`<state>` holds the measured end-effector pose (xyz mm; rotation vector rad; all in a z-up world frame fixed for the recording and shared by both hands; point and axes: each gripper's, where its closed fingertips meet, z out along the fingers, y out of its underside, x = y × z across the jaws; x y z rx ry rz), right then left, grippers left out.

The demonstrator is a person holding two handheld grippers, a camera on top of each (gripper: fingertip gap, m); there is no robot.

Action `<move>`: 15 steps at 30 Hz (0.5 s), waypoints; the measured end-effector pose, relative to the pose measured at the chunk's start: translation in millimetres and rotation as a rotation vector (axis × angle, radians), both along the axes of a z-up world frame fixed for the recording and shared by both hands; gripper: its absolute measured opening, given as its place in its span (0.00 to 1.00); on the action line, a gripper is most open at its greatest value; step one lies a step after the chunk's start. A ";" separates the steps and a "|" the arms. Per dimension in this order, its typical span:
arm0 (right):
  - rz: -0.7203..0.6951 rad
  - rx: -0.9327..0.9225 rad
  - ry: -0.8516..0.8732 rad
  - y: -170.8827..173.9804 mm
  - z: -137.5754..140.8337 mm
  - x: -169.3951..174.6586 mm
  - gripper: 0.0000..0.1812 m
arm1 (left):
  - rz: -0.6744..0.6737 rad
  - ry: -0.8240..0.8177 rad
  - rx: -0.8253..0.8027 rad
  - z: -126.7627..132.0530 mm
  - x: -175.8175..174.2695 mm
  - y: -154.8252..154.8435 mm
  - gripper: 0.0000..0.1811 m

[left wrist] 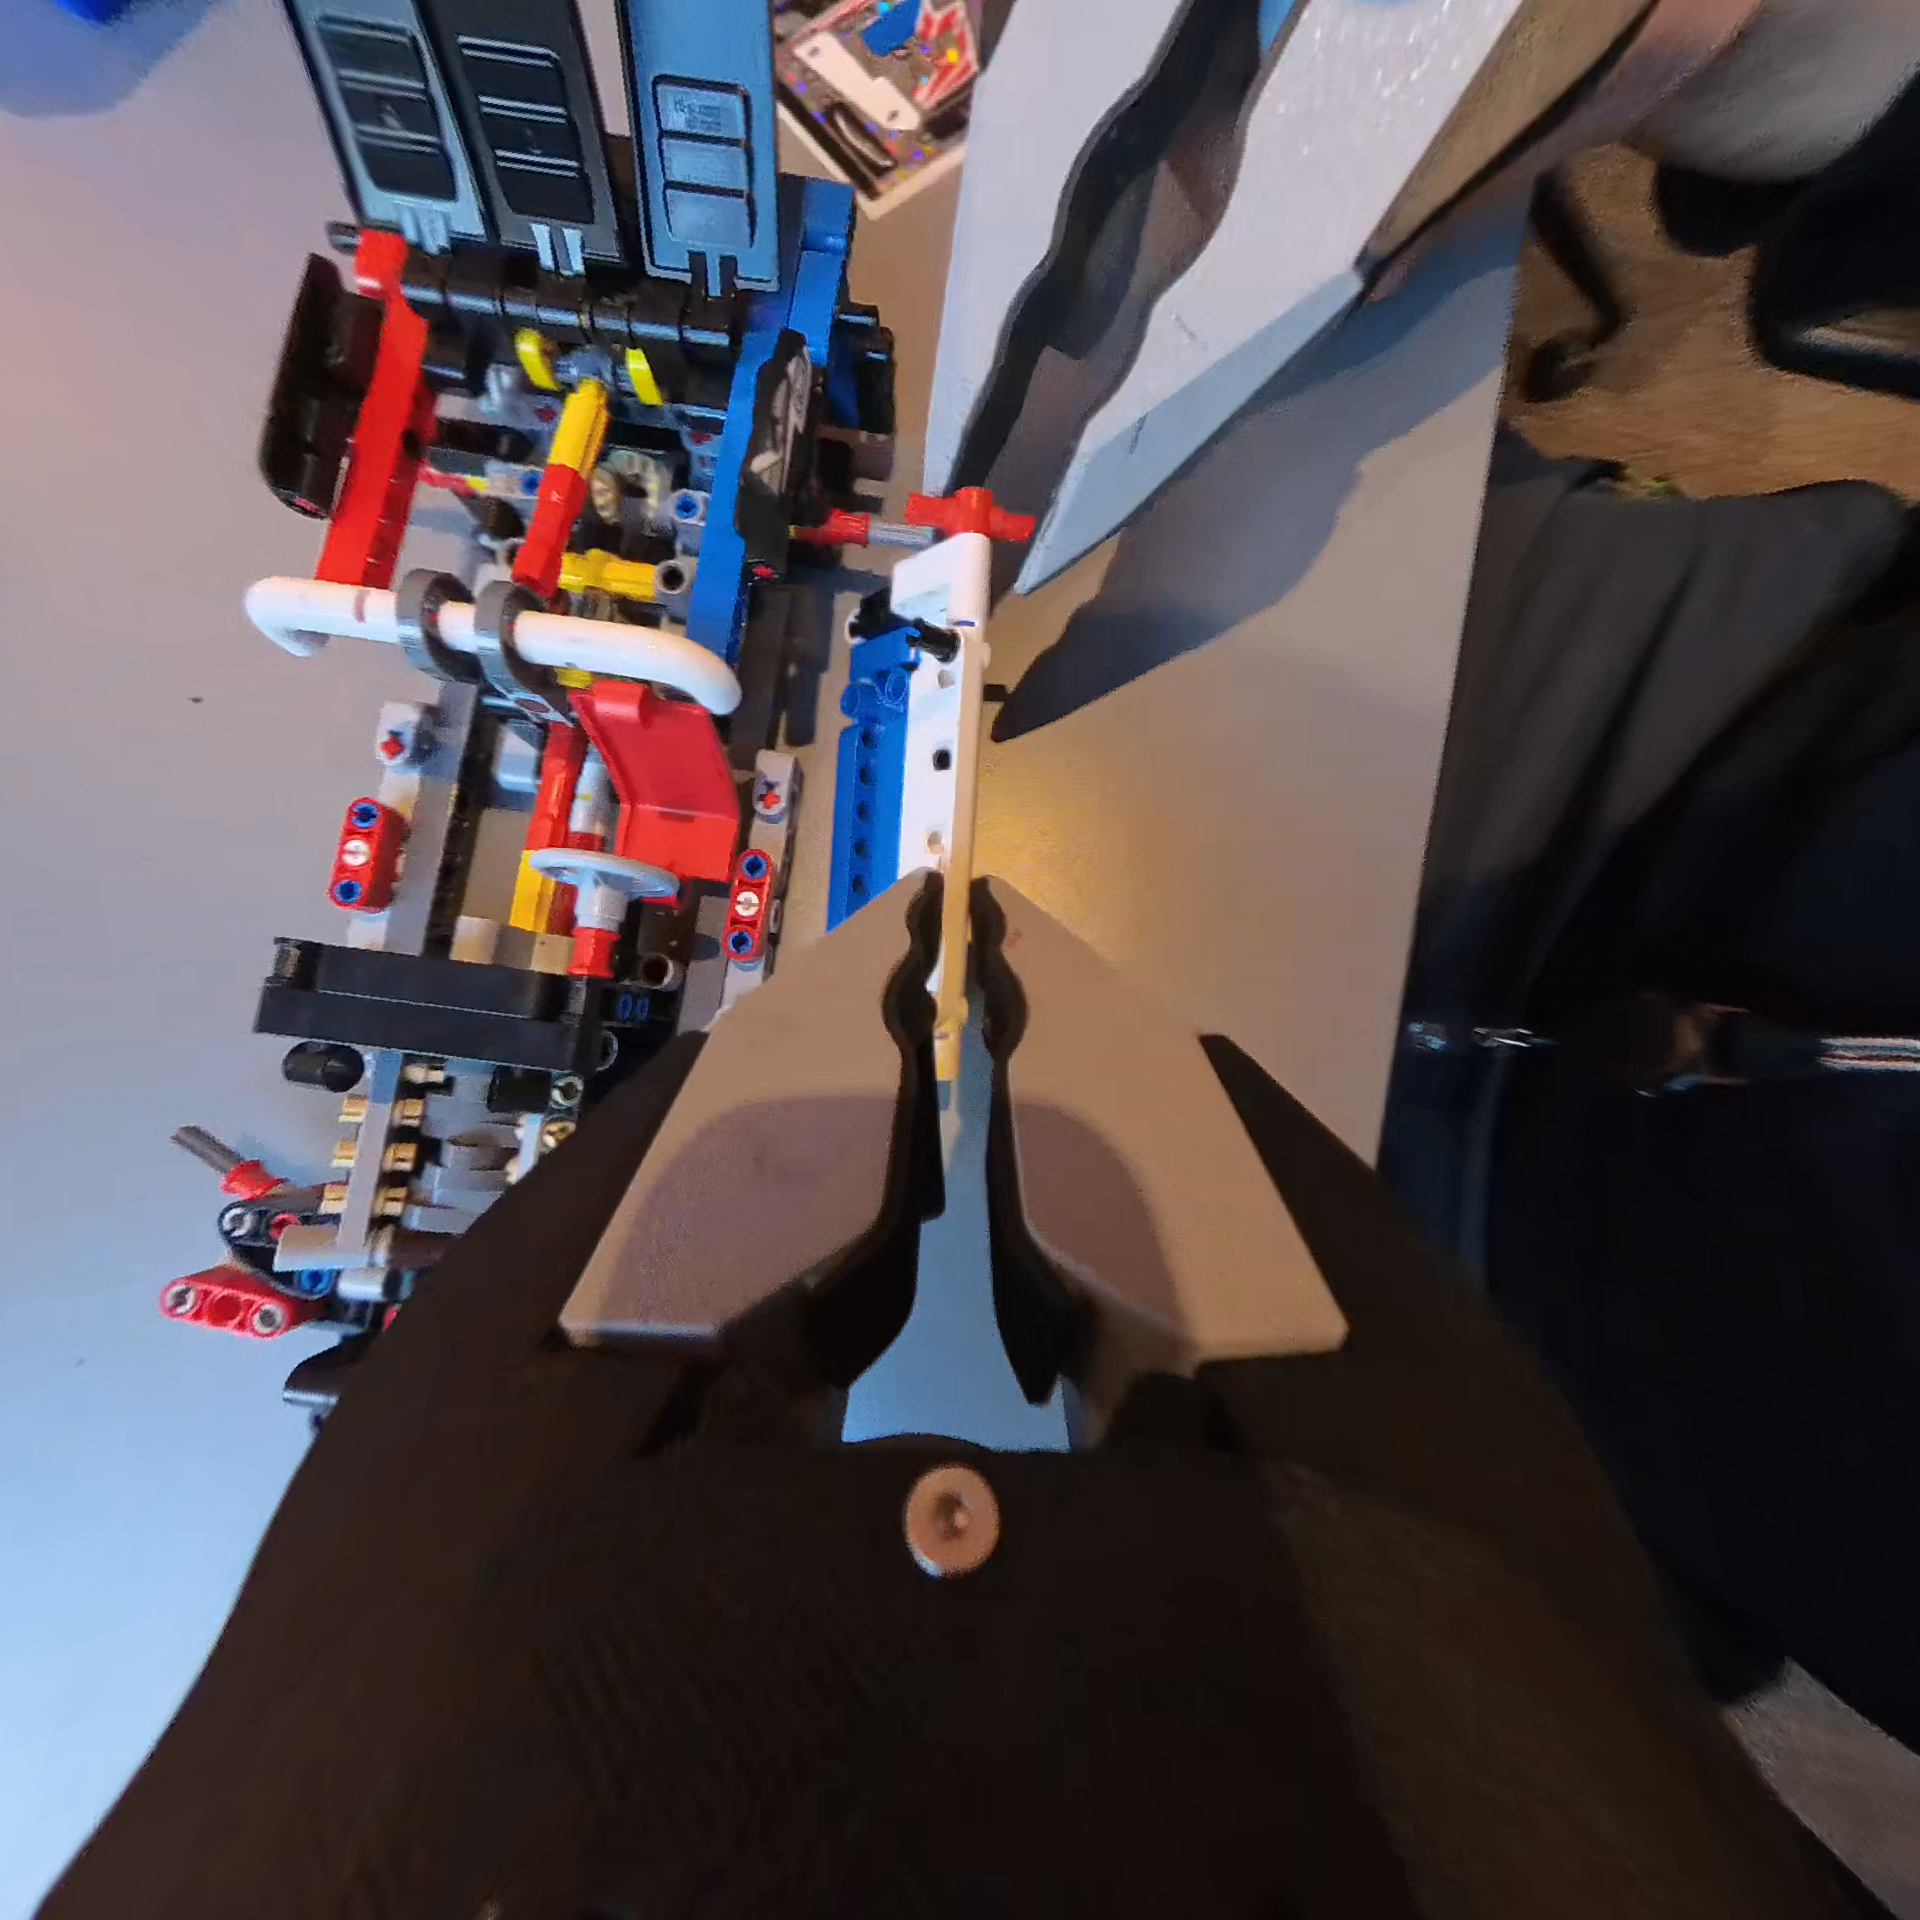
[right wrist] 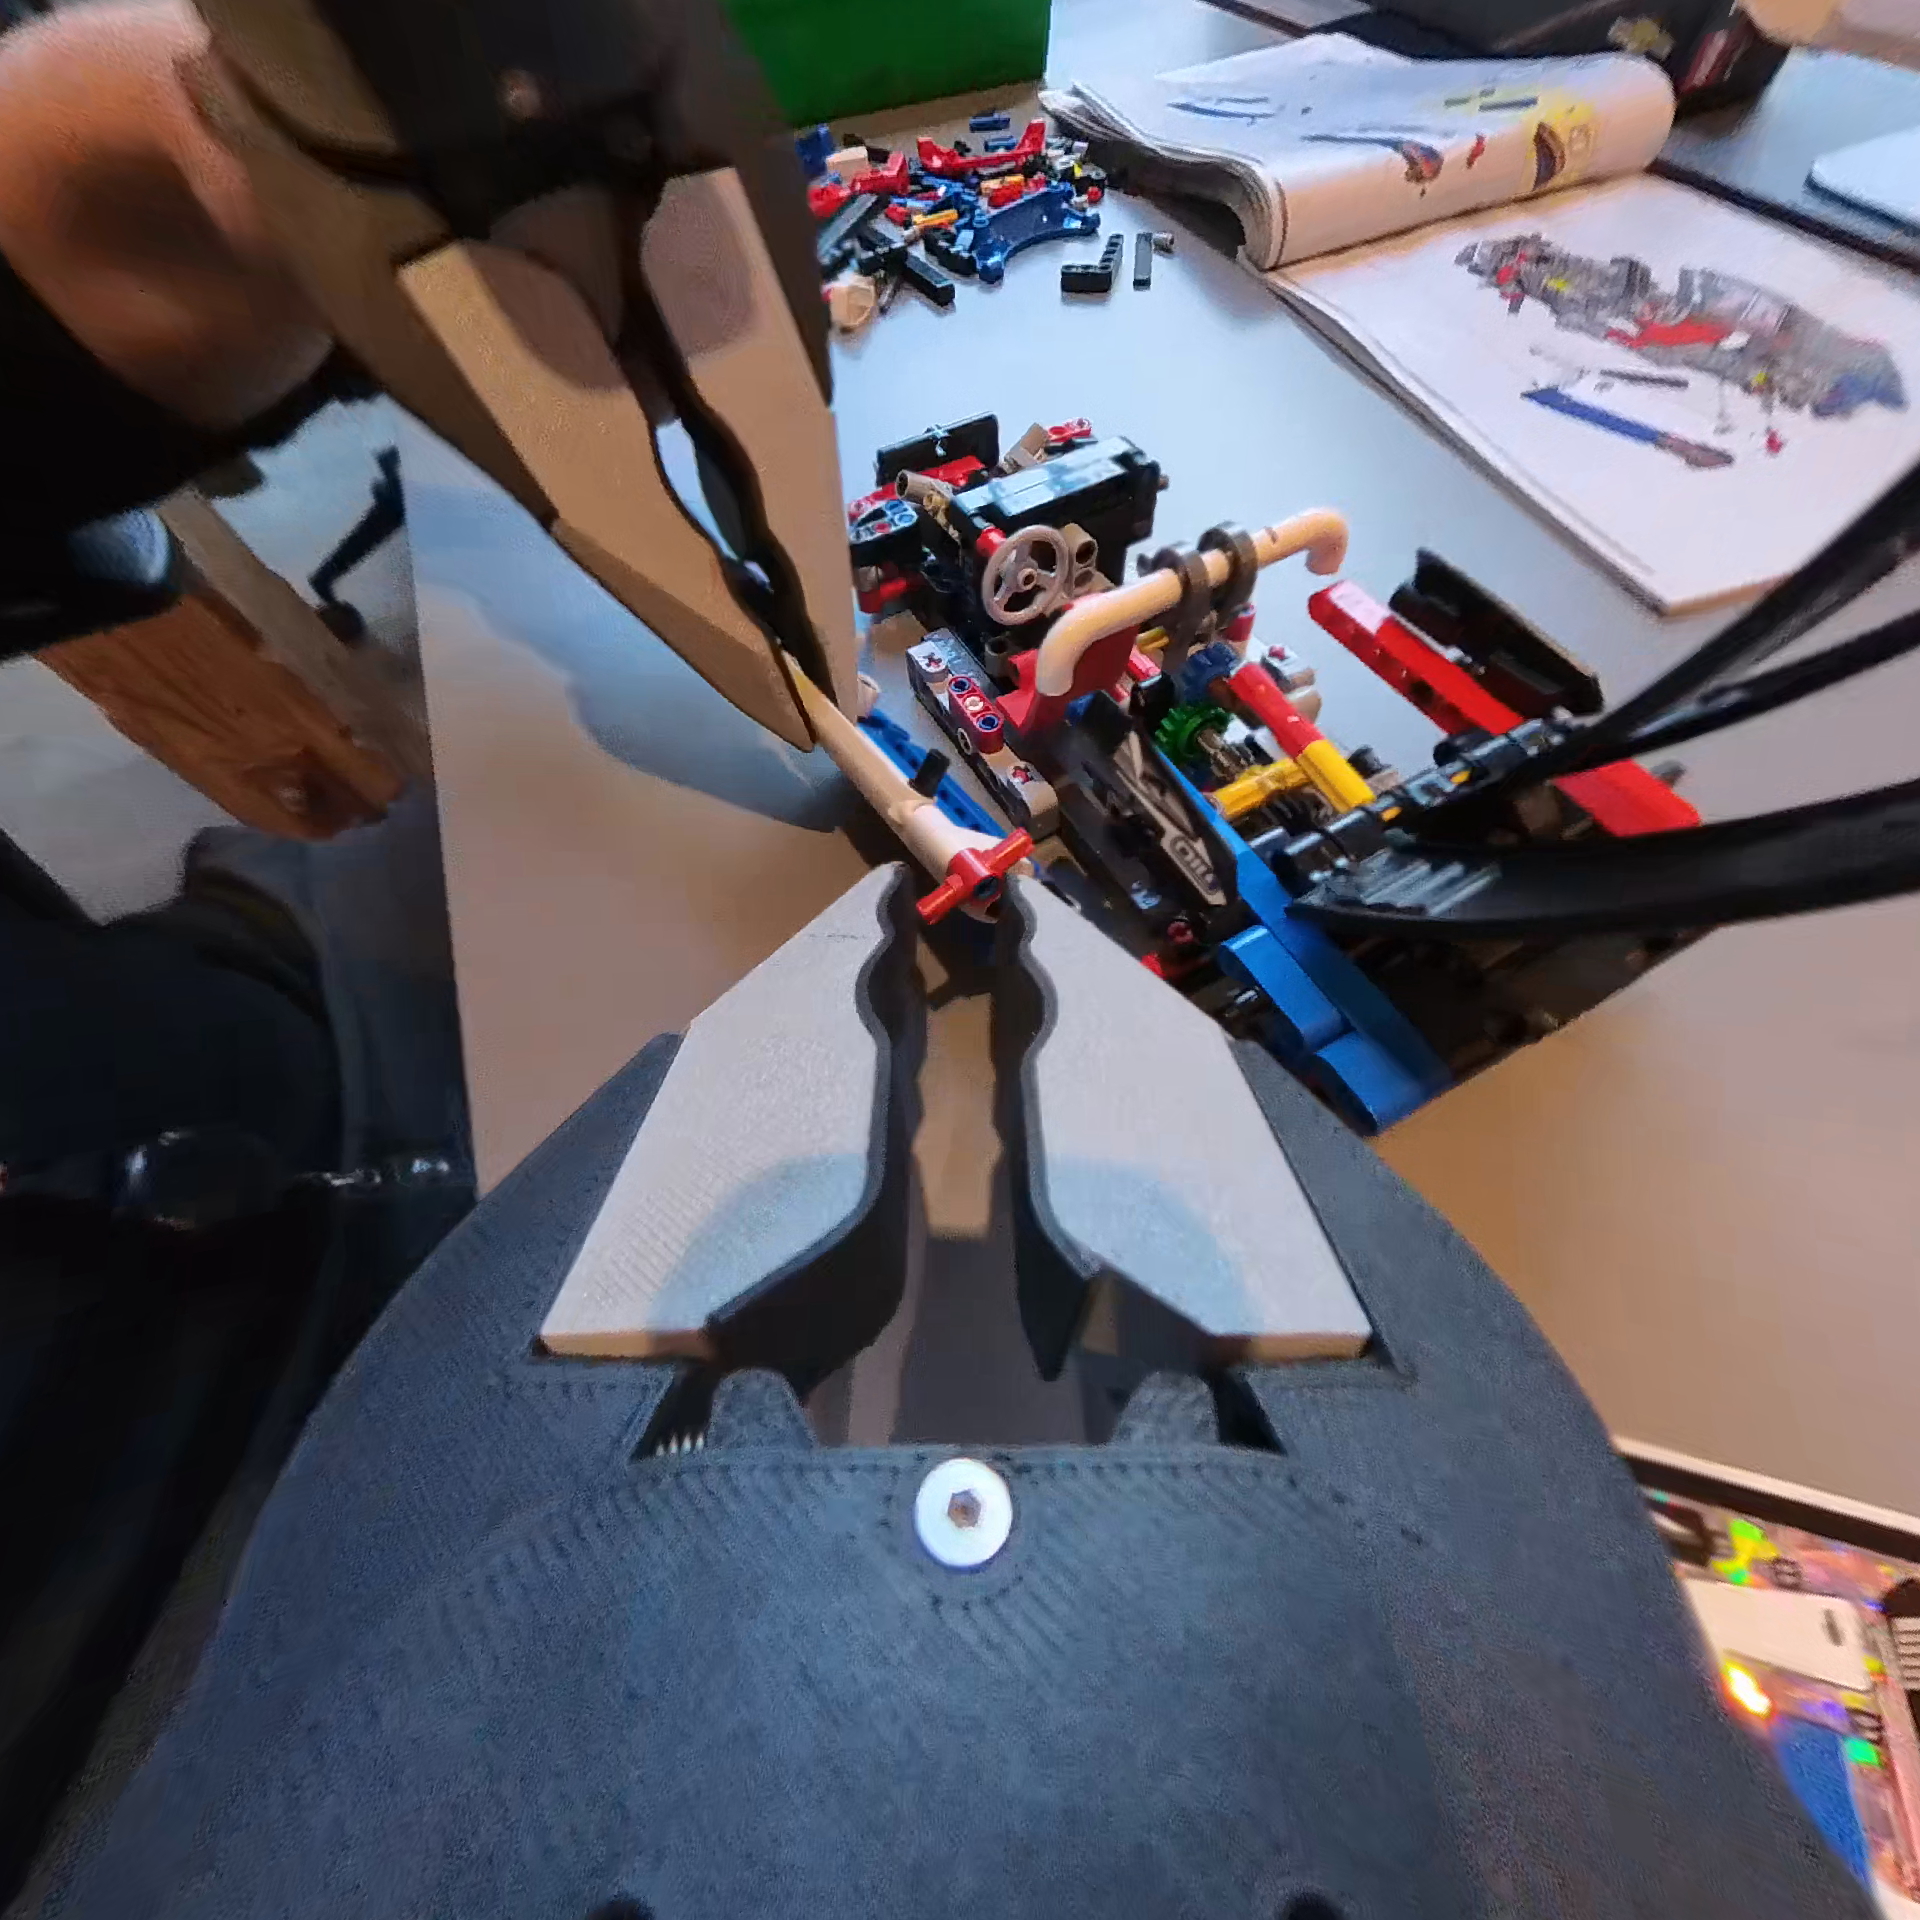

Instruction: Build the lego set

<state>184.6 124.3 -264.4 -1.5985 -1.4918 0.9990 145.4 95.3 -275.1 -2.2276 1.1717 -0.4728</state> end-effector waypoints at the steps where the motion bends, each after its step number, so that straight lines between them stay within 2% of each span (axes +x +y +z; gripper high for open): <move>1: 0.003 0.039 -0.008 -0.2 -1.1 -0.4 0.06 | -0.016 -0.018 -0.031 1.0 0.1 -1.8 0.01; 8: -0.014 0.098 -0.074 6.8 -5.3 6.5 0.09 | -0.085 -0.074 -0.151 2.7 -2.2 0.4 0.01; 13: -0.021 0.296 -0.110 15.3 3.7 18.2 0.17 | -0.110 -0.104 -0.224 3.7 -4.4 4.0 0.01; 15: -0.031 0.436 -0.141 18.1 5.7 15.0 0.20 | -0.111 -0.119 -0.244 4.1 -5.3 7.2 0.01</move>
